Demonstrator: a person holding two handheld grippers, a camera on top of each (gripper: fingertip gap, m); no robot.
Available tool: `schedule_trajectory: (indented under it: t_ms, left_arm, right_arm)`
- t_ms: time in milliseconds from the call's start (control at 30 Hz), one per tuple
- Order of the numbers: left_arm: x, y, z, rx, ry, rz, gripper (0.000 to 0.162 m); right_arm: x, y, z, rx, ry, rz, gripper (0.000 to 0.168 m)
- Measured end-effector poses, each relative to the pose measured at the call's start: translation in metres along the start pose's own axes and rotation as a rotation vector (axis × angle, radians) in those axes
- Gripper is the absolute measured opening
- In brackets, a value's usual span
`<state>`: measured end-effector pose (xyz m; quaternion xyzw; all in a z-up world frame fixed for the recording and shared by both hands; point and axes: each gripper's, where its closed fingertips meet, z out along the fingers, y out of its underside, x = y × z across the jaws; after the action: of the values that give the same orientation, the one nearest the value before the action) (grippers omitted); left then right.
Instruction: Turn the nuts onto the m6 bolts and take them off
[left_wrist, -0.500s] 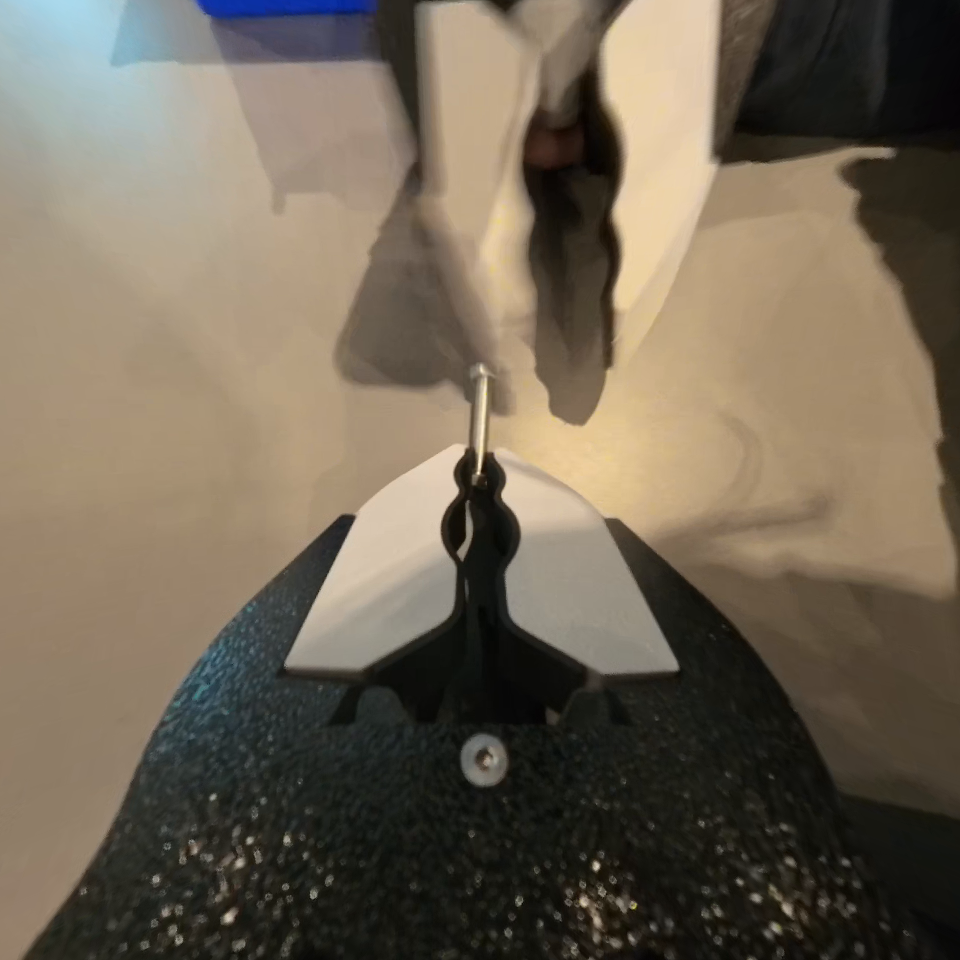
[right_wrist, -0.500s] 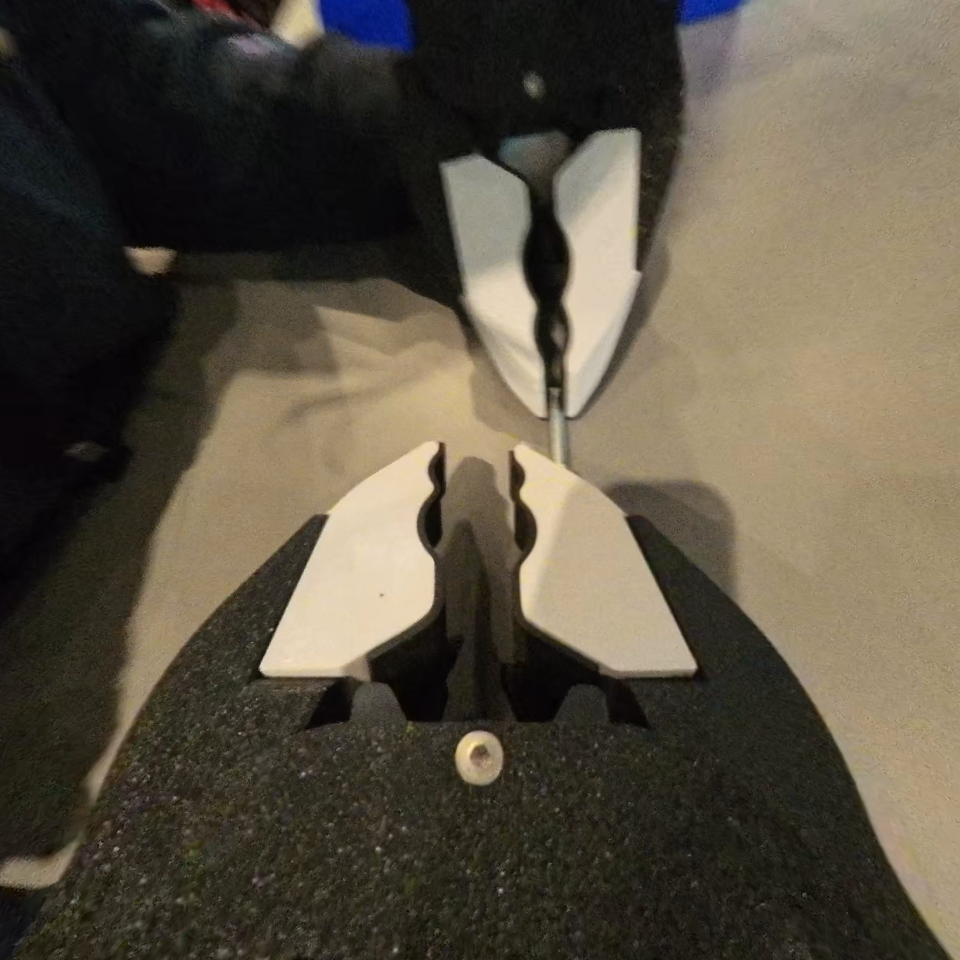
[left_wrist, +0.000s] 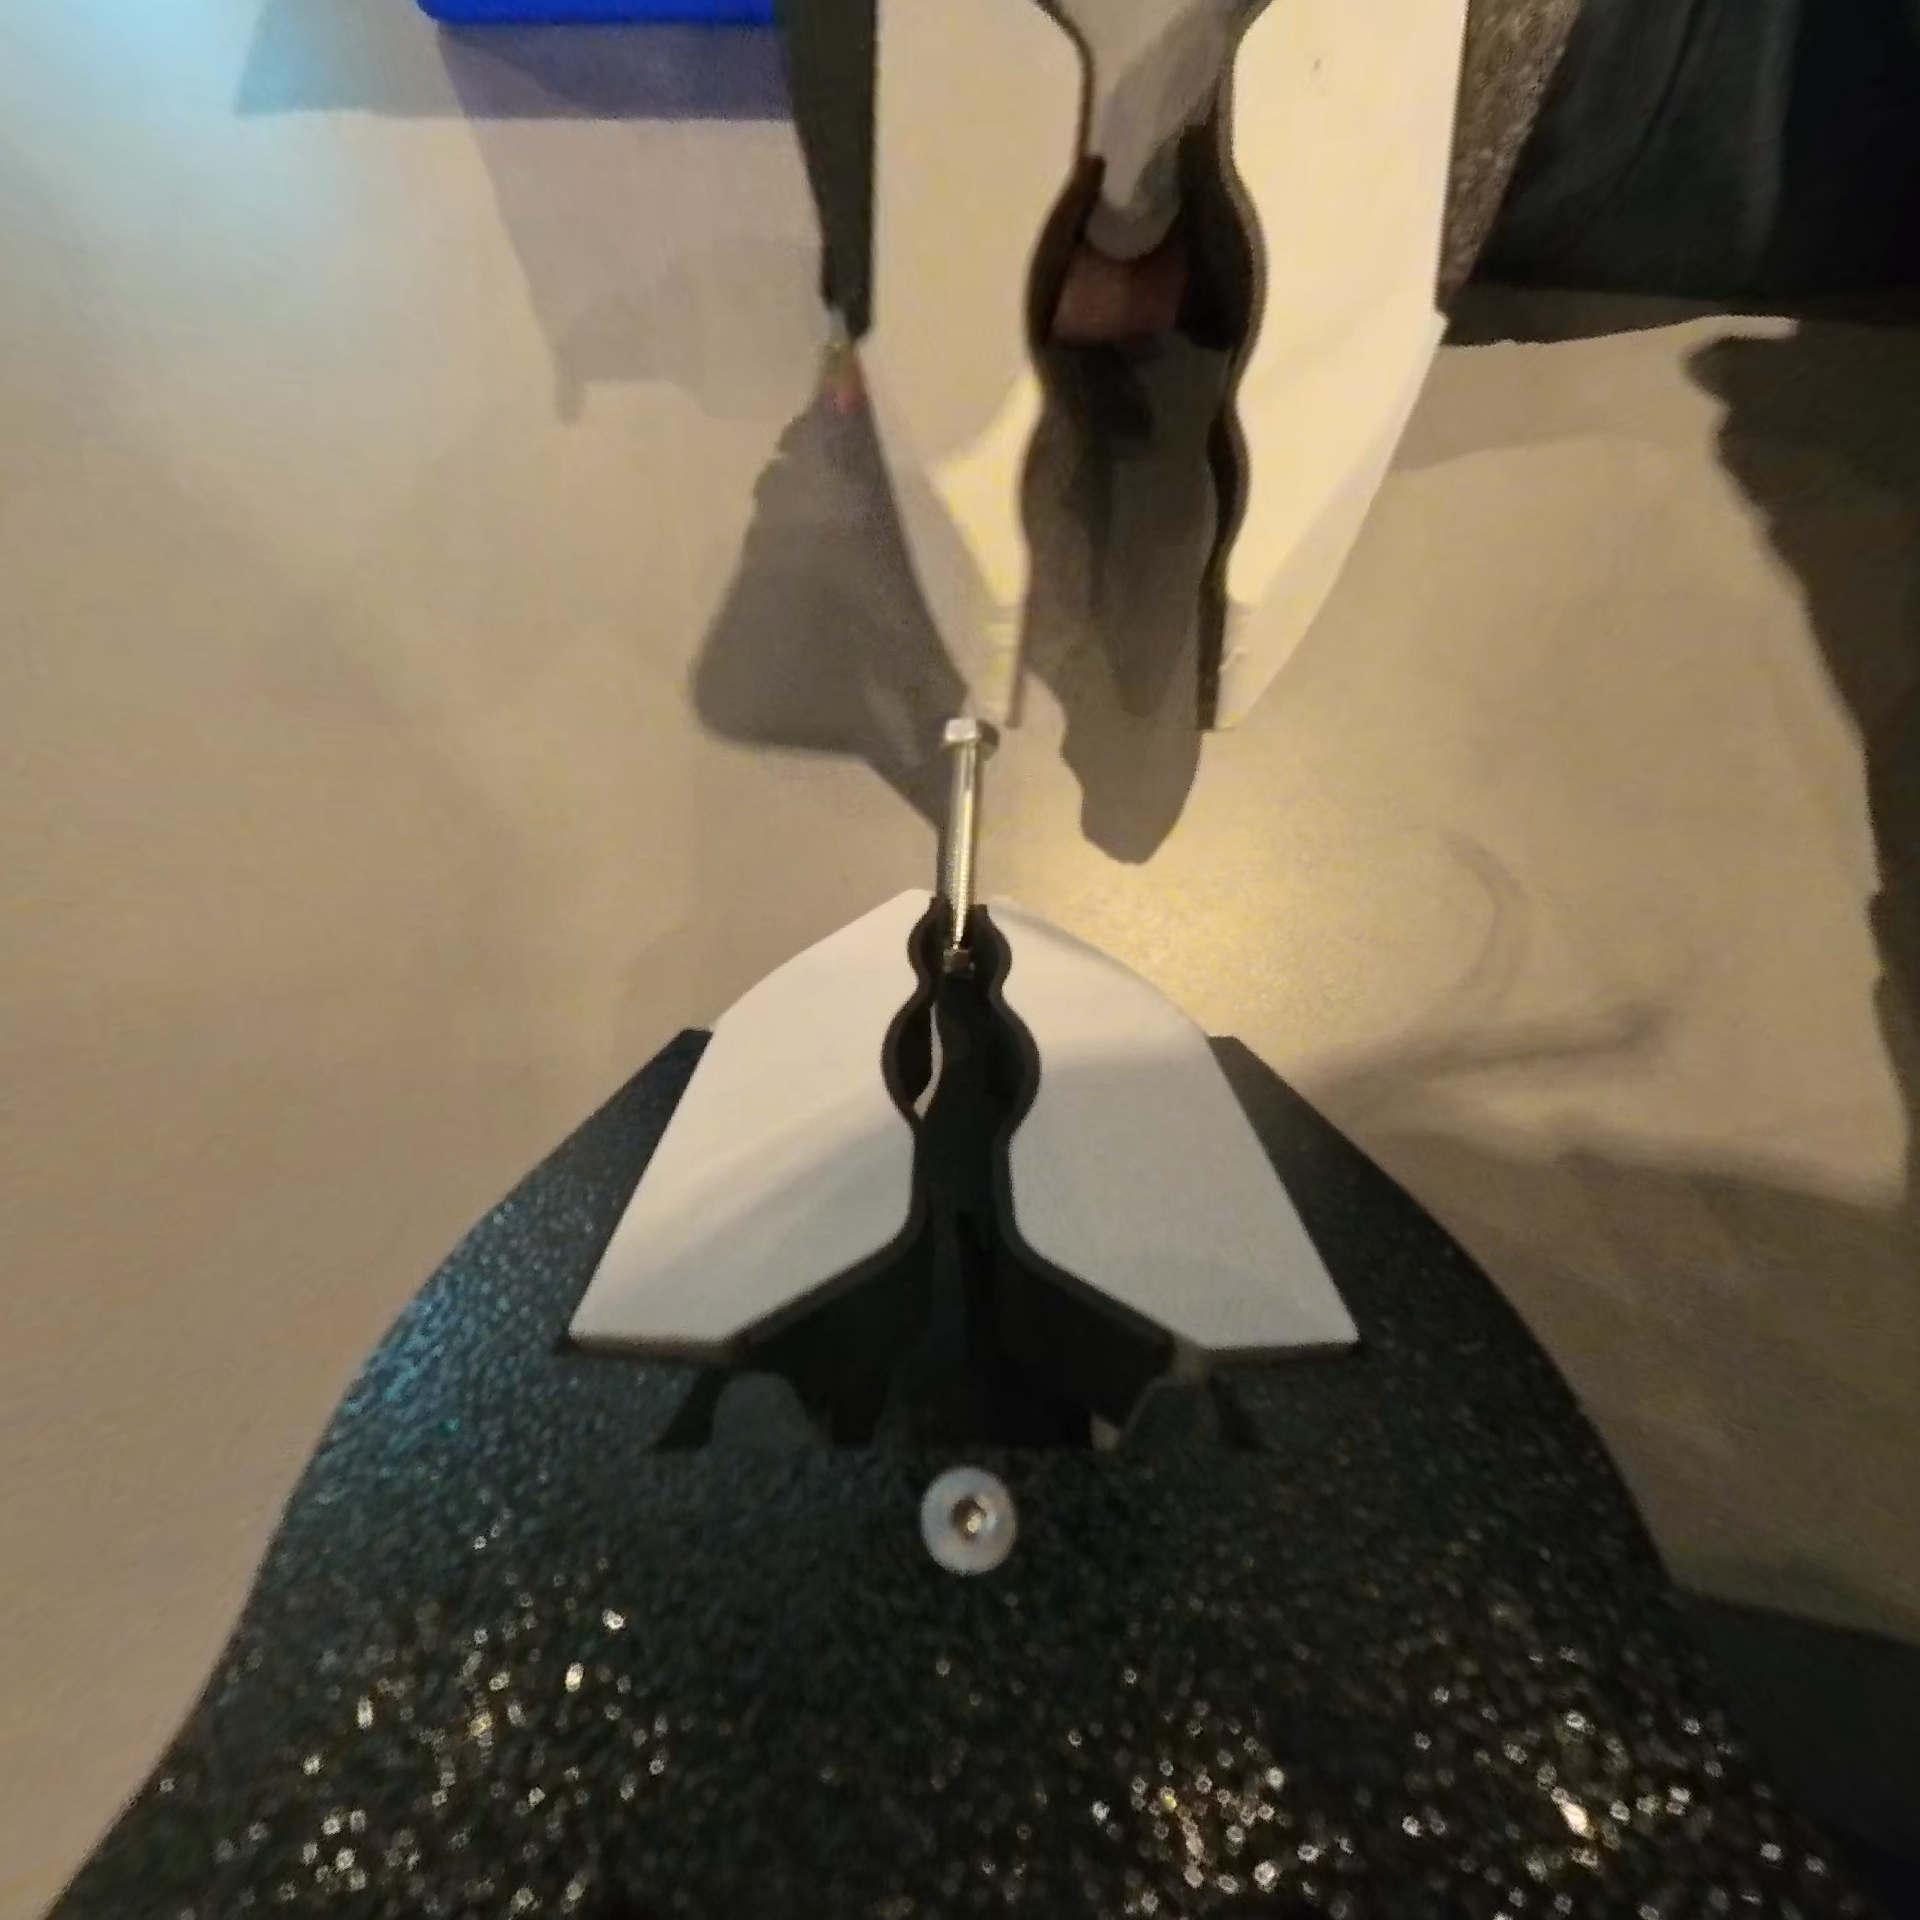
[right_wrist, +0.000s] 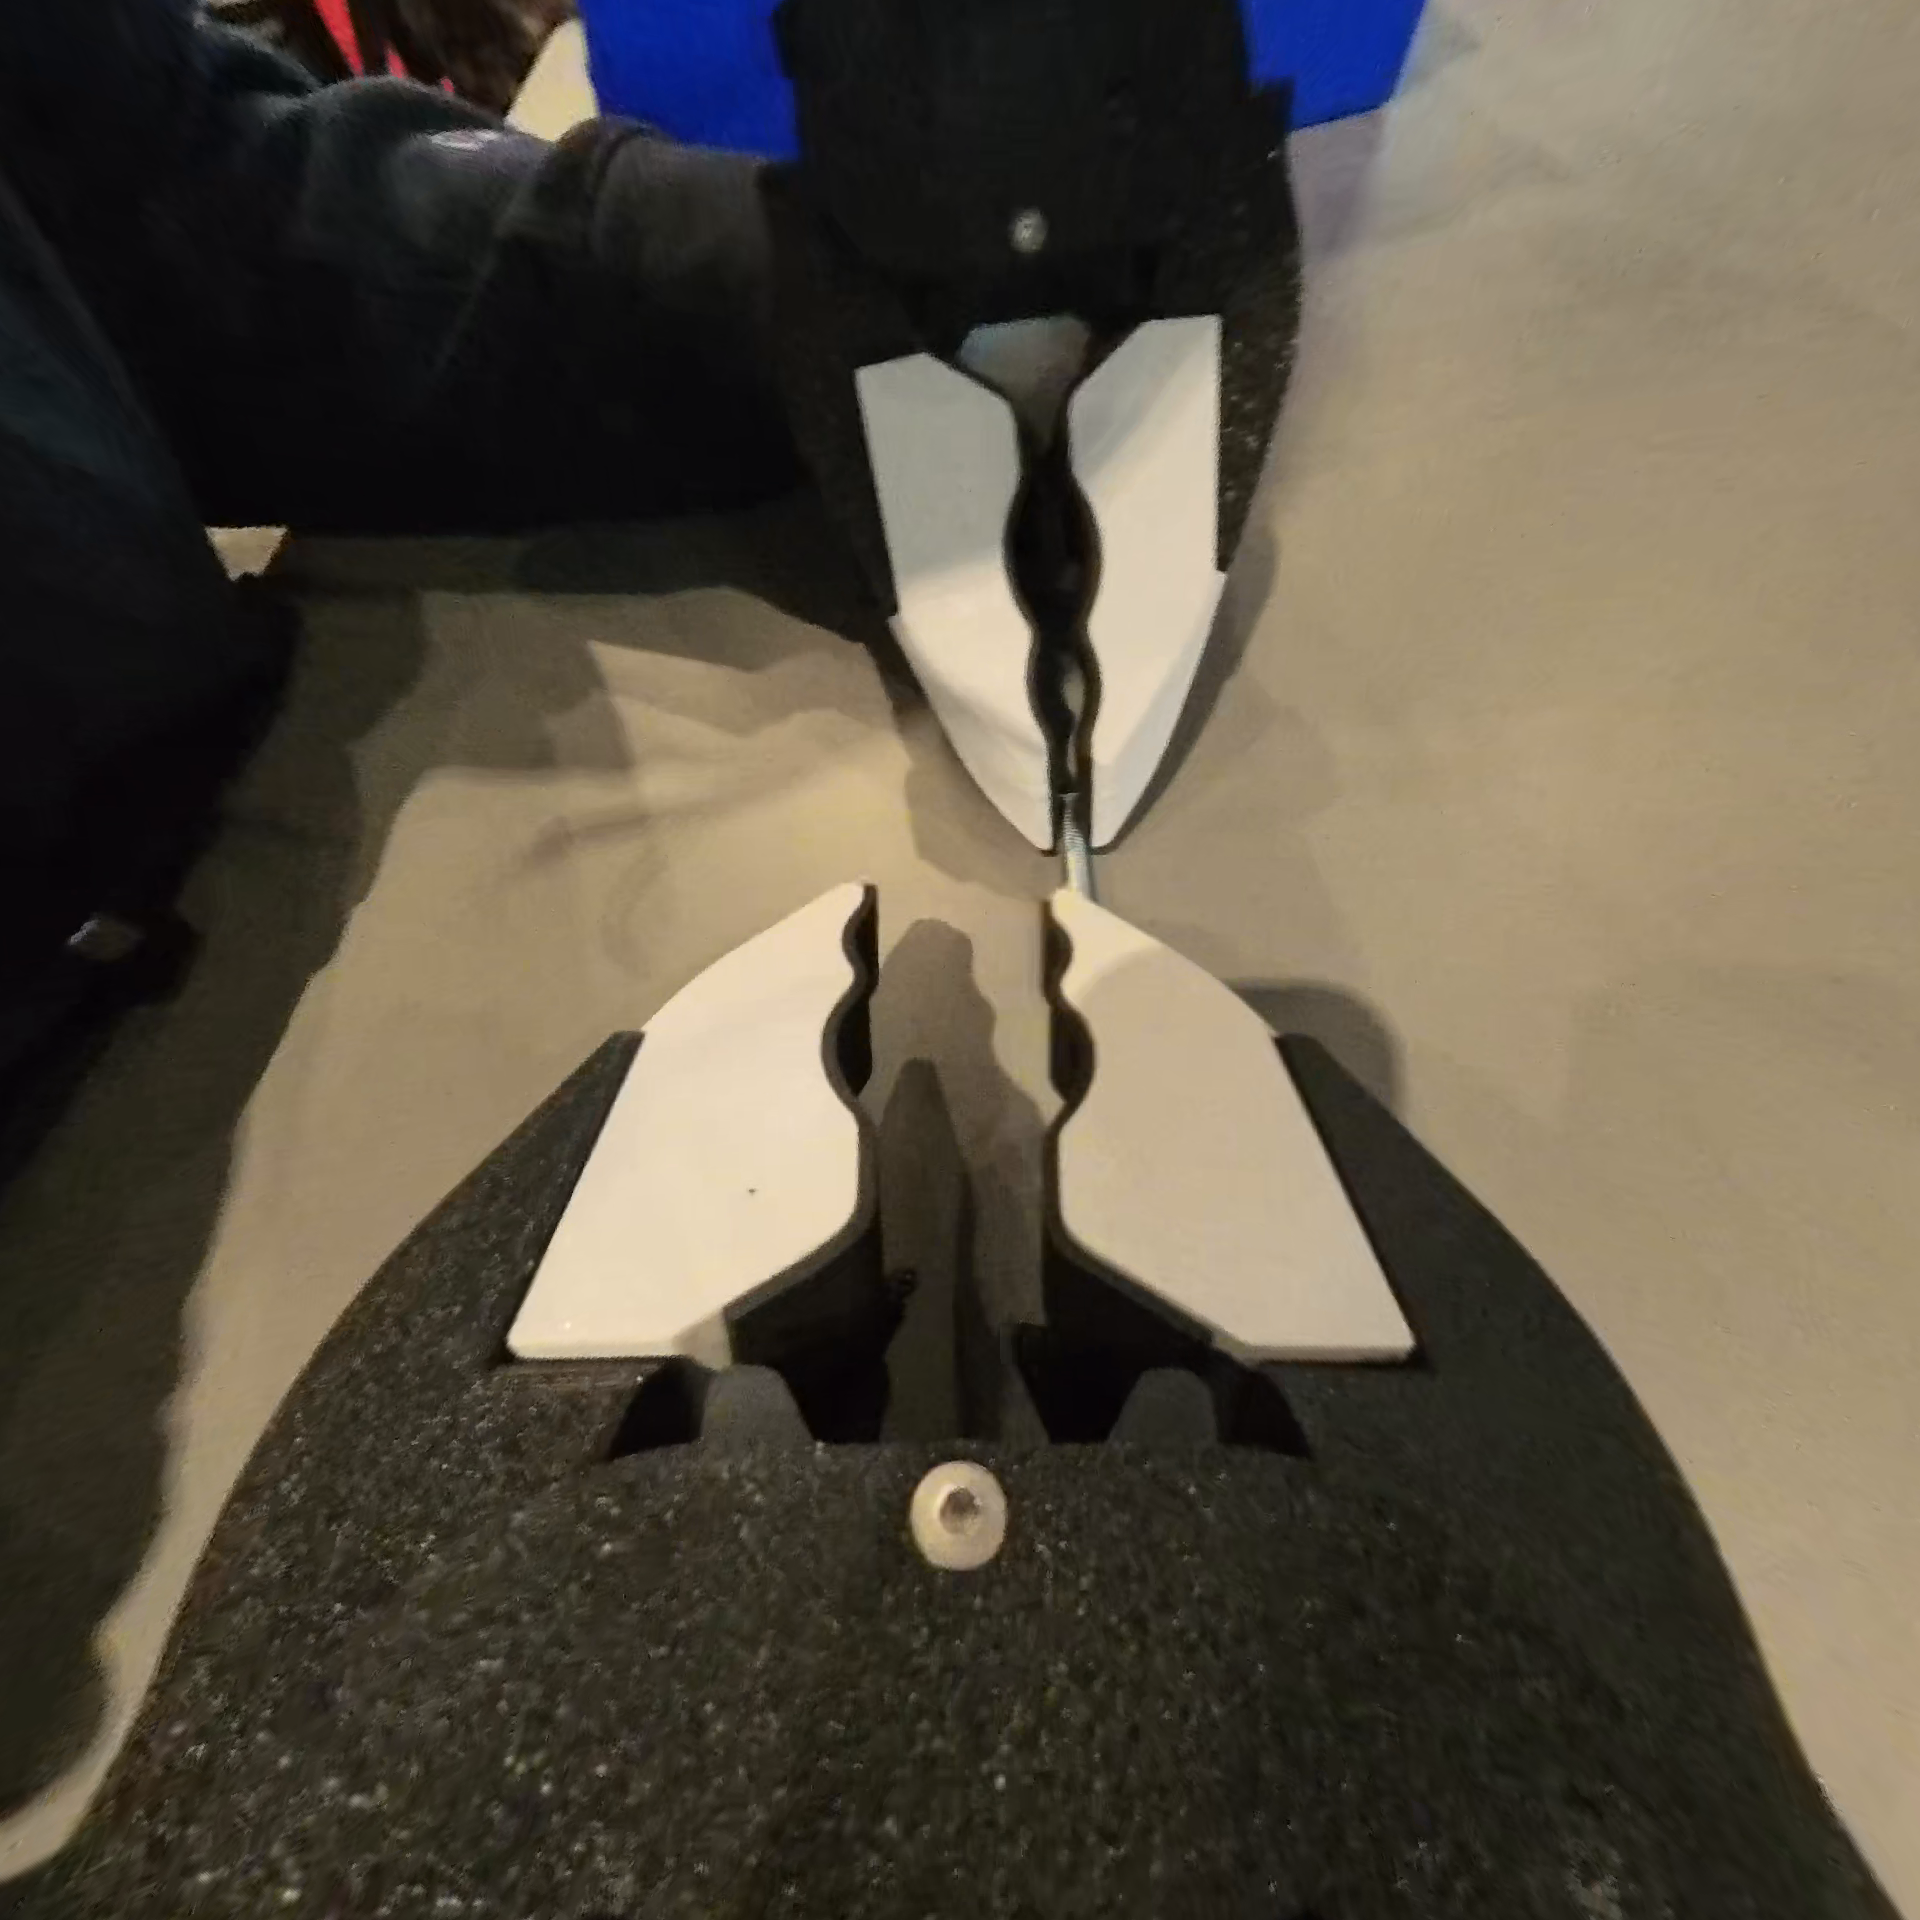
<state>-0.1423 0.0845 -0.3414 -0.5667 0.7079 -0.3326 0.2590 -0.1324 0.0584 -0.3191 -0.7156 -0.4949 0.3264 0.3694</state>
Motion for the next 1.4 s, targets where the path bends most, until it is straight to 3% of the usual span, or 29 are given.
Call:
schedule_trajectory:
  t_ms: [67,233,300,433,567,600,667,900,967,1033,1200,1400]
  left_arm:
    - [0.000,0.000,0.000,0.000,-0.001,0.001,0.005]
    - [0.001,0.000,0.000,-0.002,0.002,0.002,0.005]
    - [0.000,0.000,0.000,0.001,-0.001,0.001,0.005]
    - [0.000,0.000,0.000,0.000,0.001,-0.002,0.005]
    - [0.000,0.000,0.000,0.000,0.002,-0.002,0.005]
    - [0.001,0.000,0.000,-0.002,0.003,-0.001,0.005]
    - [0.000,0.000,0.000,0.000,0.000,-0.002,0.005]
    - [0.000,0.000,0.000,0.000,0.002,-0.005,0.005]
    - [0.001,0.001,0.000,-0.003,0.009,-0.001,0.005]
    - [0.000,0.000,-0.001,0.001,0.001,-0.004,0.005]
    - [0.000,0.000,-0.001,0.000,0.004,-0.008,0.005]
    - [0.000,0.001,-0.001,0.000,-0.001,-0.004,0.005]
  right_arm:
    - [0.007,0.002,0.002,-0.019,0.049,0.009,0.041]
    - [0.005,0.010,0.008,-0.088,0.054,-0.018,0.043]
    - [-0.007,0.008,0.005,-0.064,-0.033,-0.026,0.019]
    - [0.003,0.002,0.000,-0.011,0.023,0.013,0.038]
    - [0.006,0.008,0.005,-0.064,0.053,0.005,0.045]
    - [0.004,0.009,0.005,-0.072,0.041,-0.003,0.042]
    - [-0.006,0.008,0.003,-0.058,-0.029,-0.010,0.020]
    - [0.009,0.009,0.003,-0.061,0.068,0.007,0.047]
    - [0.005,0.012,0.004,-0.081,0.040,-0.001,0.039]
    - [-0.004,0.009,0.000,-0.049,-0.030,0.003,0.016]
    - [0.009,0.007,-0.001,-0.039,0.057,0.001,0.040]
    - [0.017,0.010,-0.001,-0.057,0.116,0.011,0.037]
